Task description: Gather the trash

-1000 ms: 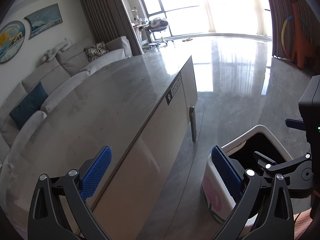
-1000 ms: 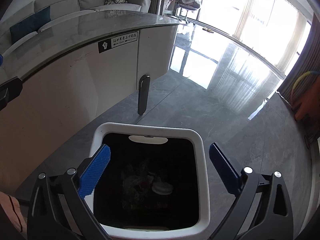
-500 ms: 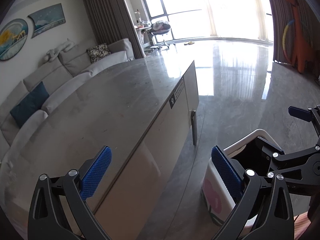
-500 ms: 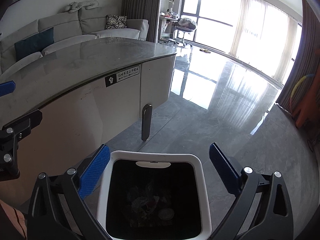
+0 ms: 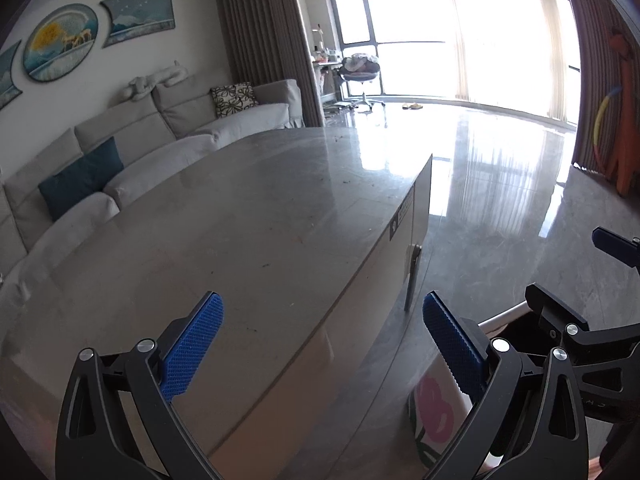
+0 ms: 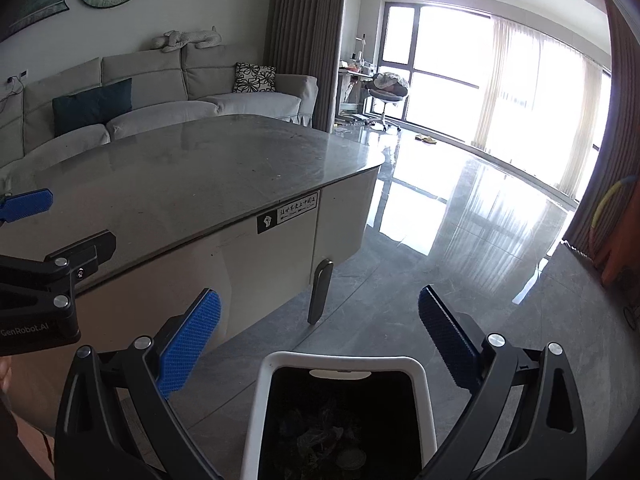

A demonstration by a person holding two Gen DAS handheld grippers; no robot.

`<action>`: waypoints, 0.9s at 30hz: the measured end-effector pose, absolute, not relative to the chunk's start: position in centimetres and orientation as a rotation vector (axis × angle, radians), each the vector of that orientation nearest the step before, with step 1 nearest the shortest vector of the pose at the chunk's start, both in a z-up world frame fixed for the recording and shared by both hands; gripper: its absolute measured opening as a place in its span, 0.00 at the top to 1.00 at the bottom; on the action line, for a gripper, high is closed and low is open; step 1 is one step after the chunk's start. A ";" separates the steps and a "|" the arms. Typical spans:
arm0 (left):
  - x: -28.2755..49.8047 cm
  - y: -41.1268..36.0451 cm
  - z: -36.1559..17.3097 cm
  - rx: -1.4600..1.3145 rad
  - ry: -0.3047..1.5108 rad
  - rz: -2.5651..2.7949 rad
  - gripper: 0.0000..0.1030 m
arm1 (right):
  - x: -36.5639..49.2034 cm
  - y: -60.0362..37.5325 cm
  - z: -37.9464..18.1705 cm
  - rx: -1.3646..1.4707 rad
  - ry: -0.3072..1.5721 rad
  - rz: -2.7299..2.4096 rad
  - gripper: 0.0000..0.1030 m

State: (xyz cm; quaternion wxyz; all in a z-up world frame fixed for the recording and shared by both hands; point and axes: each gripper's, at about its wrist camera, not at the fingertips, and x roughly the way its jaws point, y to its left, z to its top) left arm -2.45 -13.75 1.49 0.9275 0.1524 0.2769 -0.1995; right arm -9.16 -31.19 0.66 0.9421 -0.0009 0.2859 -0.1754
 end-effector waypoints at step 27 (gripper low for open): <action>5.9 5.9 4.5 0.072 0.598 -0.021 0.03 | 2.4 -14.6 5.7 -0.141 0.494 -0.056 0.04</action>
